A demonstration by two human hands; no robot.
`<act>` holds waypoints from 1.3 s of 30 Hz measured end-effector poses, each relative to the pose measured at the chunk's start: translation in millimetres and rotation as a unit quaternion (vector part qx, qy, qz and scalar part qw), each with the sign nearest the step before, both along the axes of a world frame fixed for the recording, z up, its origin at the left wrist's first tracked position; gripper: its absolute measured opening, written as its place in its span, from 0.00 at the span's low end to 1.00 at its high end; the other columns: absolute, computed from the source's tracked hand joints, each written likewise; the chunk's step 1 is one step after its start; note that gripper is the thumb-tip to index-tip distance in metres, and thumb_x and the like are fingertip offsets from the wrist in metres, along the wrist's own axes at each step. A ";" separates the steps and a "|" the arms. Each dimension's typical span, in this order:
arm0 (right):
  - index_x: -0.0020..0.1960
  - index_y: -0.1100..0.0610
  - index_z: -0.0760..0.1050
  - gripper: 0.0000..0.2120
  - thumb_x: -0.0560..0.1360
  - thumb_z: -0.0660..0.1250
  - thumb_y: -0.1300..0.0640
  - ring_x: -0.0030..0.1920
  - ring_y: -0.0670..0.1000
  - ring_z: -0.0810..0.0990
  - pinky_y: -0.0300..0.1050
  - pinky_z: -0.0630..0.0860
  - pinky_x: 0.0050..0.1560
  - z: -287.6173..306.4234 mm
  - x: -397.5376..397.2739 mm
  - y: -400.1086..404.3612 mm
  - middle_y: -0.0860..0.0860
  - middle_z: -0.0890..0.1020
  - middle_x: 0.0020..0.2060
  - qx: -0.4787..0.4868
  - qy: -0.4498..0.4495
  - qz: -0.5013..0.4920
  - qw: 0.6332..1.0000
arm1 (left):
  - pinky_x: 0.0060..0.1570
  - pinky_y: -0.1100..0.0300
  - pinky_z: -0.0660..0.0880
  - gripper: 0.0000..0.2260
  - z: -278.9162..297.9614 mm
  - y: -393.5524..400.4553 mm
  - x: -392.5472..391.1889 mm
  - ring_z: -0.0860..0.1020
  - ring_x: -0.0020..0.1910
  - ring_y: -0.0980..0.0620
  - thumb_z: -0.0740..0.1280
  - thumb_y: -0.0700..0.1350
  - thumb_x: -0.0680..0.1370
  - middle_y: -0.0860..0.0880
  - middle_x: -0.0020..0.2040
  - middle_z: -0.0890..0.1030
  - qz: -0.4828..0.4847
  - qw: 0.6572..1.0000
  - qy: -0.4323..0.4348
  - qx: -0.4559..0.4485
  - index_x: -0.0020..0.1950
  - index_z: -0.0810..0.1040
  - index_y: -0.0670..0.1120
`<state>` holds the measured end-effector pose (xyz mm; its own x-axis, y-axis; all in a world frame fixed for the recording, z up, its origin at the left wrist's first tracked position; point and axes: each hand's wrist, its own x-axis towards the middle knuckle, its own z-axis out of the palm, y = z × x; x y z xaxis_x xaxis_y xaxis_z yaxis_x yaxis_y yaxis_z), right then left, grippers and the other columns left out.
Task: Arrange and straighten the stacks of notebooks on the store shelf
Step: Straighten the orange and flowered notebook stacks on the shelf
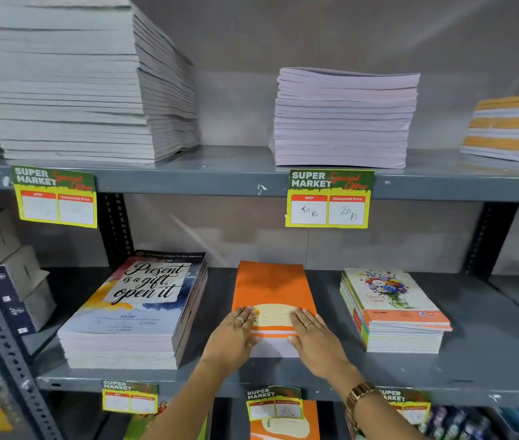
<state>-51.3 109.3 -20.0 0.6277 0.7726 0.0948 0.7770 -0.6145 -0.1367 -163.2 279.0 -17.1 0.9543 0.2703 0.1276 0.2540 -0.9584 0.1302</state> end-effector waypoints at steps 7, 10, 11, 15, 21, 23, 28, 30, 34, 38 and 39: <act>0.77 0.52 0.51 0.25 0.82 0.51 0.49 0.77 0.47 0.50 0.42 0.50 0.76 -4.7 -0.6 -1.4 0.47 0.54 0.77 0.026 -0.007 -0.004 1.000 | 0.75 0.58 0.52 0.24 -5.1 0.3 -1.4 0.49 0.78 0.54 0.53 0.51 0.82 0.53 0.79 0.54 0.010 1.000 -0.013 -0.015 0.77 0.52 0.49; 0.77 0.52 0.52 0.25 0.82 0.51 0.50 0.77 0.47 0.51 0.41 0.51 0.76 -7.6 -2.4 0.0 0.47 0.56 0.77 0.034 -0.023 -0.012 0.999 | 0.75 0.58 0.54 0.24 -5.5 1.7 -1.4 0.48 0.78 0.54 0.54 0.51 0.82 0.53 0.78 0.54 0.011 1.000 -0.011 -0.023 0.77 0.52 0.50; 0.77 0.52 0.52 0.24 0.82 0.51 0.50 0.77 0.47 0.52 0.41 0.51 0.76 -8.1 -2.8 0.1 0.47 0.56 0.77 0.036 -0.026 -0.014 0.999 | 0.75 0.58 0.55 0.24 -5.9 2.0 -1.2 0.48 0.78 0.54 0.54 0.51 0.82 0.53 0.78 0.54 0.011 1.000 -0.010 -0.020 0.77 0.52 0.50; 0.77 0.52 0.51 0.25 0.82 0.52 0.51 0.77 0.47 0.52 0.43 0.52 0.76 -10.4 -3.5 0.6 0.47 0.56 0.77 0.028 -0.041 -0.017 0.999 | 0.76 0.58 0.52 0.24 -5.9 0.7 -1.4 0.48 0.78 0.54 0.52 0.52 0.82 0.53 0.79 0.53 0.013 1.000 -0.005 0.011 0.77 0.50 0.49; 0.77 0.51 0.50 0.25 0.82 0.52 0.50 0.77 0.48 0.51 0.44 0.52 0.76 -13.3 -3.3 1.1 0.47 0.56 0.77 0.021 -0.048 -0.026 0.998 | 0.75 0.58 0.52 0.24 -7.4 -1.0 -2.2 0.49 0.78 0.53 0.50 0.54 0.82 0.53 0.78 0.56 0.016 0.999 -0.017 0.031 0.77 0.51 0.49; 0.77 0.51 0.51 0.25 0.82 0.52 0.50 0.77 0.48 0.51 0.44 0.52 0.76 -13.7 -3.3 1.2 0.47 0.56 0.77 0.019 -0.053 -0.025 0.998 | 0.76 0.58 0.51 0.24 -8.2 -0.8 -1.4 0.50 0.78 0.53 0.49 0.54 0.82 0.52 0.78 0.55 0.015 0.999 -0.015 0.045 0.77 0.51 0.48; 0.77 0.51 0.51 0.25 0.82 0.52 0.51 0.77 0.48 0.52 0.44 0.52 0.76 -13.1 -2.6 1.4 0.48 0.56 0.77 0.018 -0.054 -0.020 0.998 | 0.76 0.58 0.45 0.23 -12.6 -0.3 0.7 0.48 0.78 0.51 0.50 0.49 0.83 0.49 0.79 0.54 0.017 0.997 -0.007 0.081 0.77 0.49 0.47; 0.77 0.51 0.51 0.25 0.82 0.52 0.51 0.77 0.48 0.52 0.44 0.53 0.76 -12.7 -2.4 1.5 0.48 0.56 0.77 0.014 -0.056 -0.018 0.998 | 0.76 0.57 0.43 0.23 -14.9 0.3 1.6 0.49 0.78 0.50 0.50 0.46 0.83 0.47 0.79 0.54 0.014 0.995 -0.005 0.098 0.77 0.49 0.45; 0.77 0.51 0.51 0.25 0.82 0.52 0.51 0.77 0.48 0.51 0.44 0.53 0.76 -14.1 -2.2 1.2 0.48 0.56 0.77 0.014 -0.059 -0.021 0.998 | 0.76 0.56 0.42 0.23 -16.6 1.0 2.4 0.50 0.78 0.49 0.50 0.46 0.83 0.46 0.78 0.54 0.008 0.994 -0.007 0.113 0.77 0.49 0.44; 0.77 0.51 0.51 0.25 0.82 0.53 0.51 0.77 0.48 0.51 0.44 0.53 0.76 -14.6 -2.1 1.5 0.48 0.56 0.77 0.016 -0.059 -0.022 0.998 | 0.76 0.55 0.42 0.23 -16.2 1.9 1.8 0.50 0.78 0.48 0.50 0.46 0.83 0.45 0.78 0.54 -0.001 0.993 -0.011 0.114 0.77 0.49 0.44; 0.77 0.51 0.51 0.25 0.82 0.53 0.51 0.77 0.48 0.51 0.44 0.53 0.76 -14.7 -1.8 1.8 0.48 0.56 0.77 0.017 -0.058 -0.023 0.998 | 0.76 0.55 0.42 0.23 -16.1 1.9 1.6 0.50 0.78 0.48 0.50 0.46 0.83 0.46 0.78 0.54 -0.001 0.994 -0.014 0.109 0.77 0.49 0.44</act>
